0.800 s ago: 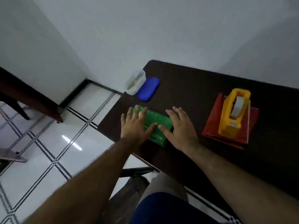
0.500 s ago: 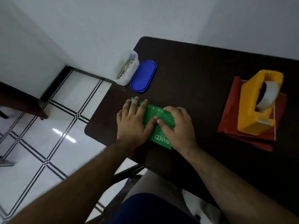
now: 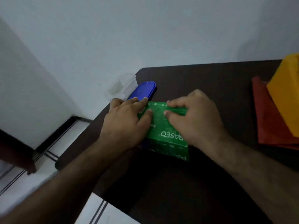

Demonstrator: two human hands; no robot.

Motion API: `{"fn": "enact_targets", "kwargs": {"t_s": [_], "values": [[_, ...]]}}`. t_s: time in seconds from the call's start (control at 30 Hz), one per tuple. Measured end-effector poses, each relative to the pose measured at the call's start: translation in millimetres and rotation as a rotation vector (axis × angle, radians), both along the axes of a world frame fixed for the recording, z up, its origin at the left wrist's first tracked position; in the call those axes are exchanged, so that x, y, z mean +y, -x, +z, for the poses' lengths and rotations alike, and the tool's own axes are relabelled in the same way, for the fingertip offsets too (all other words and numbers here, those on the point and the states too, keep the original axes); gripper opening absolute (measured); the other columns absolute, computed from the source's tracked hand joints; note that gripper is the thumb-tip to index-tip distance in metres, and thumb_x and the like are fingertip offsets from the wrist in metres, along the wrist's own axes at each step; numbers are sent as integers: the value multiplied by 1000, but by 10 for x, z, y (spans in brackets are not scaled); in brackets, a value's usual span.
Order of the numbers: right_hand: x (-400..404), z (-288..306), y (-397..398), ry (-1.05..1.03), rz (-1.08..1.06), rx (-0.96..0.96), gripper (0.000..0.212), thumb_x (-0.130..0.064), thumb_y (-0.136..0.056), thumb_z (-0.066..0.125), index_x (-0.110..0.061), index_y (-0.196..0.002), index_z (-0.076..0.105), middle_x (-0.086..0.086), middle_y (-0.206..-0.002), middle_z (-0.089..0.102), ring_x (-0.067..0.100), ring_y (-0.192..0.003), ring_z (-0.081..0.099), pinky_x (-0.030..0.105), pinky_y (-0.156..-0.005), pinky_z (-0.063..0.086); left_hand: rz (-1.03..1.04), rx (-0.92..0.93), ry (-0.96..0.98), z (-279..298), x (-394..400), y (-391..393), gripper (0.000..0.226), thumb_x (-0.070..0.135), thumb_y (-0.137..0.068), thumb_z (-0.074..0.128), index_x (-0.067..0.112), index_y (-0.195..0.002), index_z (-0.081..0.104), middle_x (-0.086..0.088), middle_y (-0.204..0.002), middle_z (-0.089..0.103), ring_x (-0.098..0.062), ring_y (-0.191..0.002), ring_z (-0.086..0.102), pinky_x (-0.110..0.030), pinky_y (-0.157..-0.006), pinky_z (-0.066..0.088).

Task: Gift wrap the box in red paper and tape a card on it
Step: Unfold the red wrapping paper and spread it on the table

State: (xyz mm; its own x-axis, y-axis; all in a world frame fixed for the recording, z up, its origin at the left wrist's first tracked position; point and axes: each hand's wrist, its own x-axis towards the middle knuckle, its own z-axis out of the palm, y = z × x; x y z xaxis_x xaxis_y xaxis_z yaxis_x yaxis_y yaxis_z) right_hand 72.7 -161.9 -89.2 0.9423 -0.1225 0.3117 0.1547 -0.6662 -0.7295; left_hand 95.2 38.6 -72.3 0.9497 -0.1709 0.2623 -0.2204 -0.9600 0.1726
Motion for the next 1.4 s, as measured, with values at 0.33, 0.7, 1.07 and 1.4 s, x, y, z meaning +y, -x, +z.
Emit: {"fn": "enact_targets", "kwargs": {"t_s": [0.33, 0.7, 1.07, 1.4], "values": [[479, 293, 635, 375, -264, 109, 31, -36, -100, 64, -21, -124, 77, -2, -131, 74, 24, -126, 65, 32, -102, 52, -127, -171, 98, -198, 250, 382, 63, 61, -102, 24, 27, -114, 75, -9, -101, 76, -37, -112, 52, -46, -90, 52], [1432, 28, 991, 253, -453, 106, 45, -40, -108, 40, -18, -139, 62, 21, -170, 28, 41, -139, 53, 44, -109, 49, -154, -187, 93, -161, 741, 547, 59, 57, -107, 27, 27, -118, 76, -5, -111, 75, -32, -120, 53, -47, -92, 47], [2074, -41, 694, 475, -342, 15, 57, -55, -110, 25, -24, -137, 63, 19, -166, 37, 40, -119, 66, 44, -92, 56, -121, -133, 103, -131, 1578, 155, 49, 55, -107, 33, 35, -128, 73, -3, -109, 75, -29, -124, 48, -45, -96, 47], [534, 63, 975, 605, -397, -381, 53, -53, -106, 36, -19, -88, 72, -1, -88, 73, 30, -88, 65, 44, -75, 54, -616, -474, -44, 79, 434, 498, 52, 51, -96, 34, 18, -89, 74, 0, -91, 75, -30, -95, 66, -41, -87, 47]]}}
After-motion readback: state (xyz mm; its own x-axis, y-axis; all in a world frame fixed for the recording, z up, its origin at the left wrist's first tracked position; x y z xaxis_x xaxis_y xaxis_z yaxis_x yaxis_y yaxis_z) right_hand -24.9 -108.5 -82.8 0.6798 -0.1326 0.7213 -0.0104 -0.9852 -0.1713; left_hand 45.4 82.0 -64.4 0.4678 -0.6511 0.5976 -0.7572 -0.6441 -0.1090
